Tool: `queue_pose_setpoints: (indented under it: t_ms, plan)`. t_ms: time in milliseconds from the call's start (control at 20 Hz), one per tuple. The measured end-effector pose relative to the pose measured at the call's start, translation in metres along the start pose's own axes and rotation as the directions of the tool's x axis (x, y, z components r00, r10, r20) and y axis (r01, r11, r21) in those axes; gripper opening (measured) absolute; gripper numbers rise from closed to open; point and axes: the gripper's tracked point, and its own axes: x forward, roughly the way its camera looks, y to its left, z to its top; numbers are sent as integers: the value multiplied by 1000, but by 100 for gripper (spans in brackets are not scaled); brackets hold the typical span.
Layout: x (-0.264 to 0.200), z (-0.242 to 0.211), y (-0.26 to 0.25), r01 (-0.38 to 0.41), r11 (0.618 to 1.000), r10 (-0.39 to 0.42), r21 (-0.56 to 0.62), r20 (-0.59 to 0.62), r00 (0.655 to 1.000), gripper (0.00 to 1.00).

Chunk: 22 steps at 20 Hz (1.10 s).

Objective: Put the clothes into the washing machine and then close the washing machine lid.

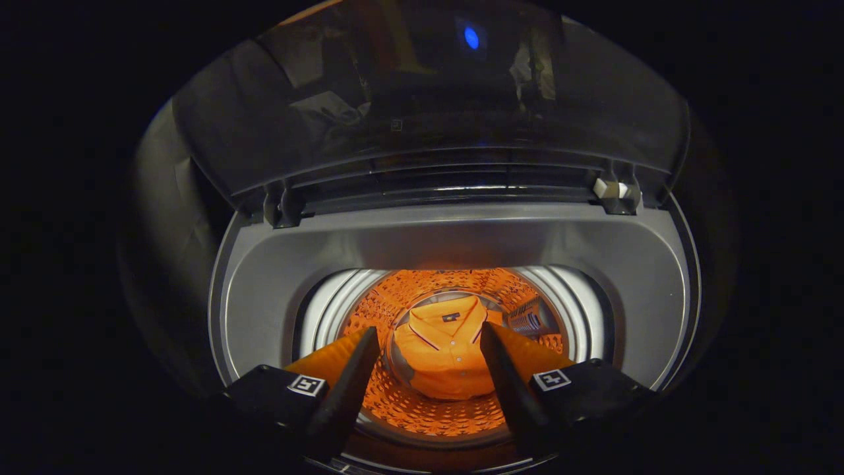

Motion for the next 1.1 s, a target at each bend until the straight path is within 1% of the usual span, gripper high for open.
queue_pose_setpoints:
  t_ms: [200, 450, 550, 700, 800, 900, 1100]
  plan:
    - [-18, -3, 0, -14, 1000, 14, 21, 27, 1000, 99]
    - [-57, 4, 5, -45, 999, 45, 0, 115, 992, 99]
    - [-75, 6, 9, -55, 998, 57, -16, 166, 985, 99]
    - [-108, 15, 16, -81, 996, 88, -34, 259, 962, 99]
    - [-134, 31, 21, -103, 994, 108, -35, 332, 937, 99]
    - [-163, 56, 23, -118, 992, 127, -48, 412, 902, 98]
    - [-226, 116, 28, -152, 983, 184, -103, 565, 804, 98]
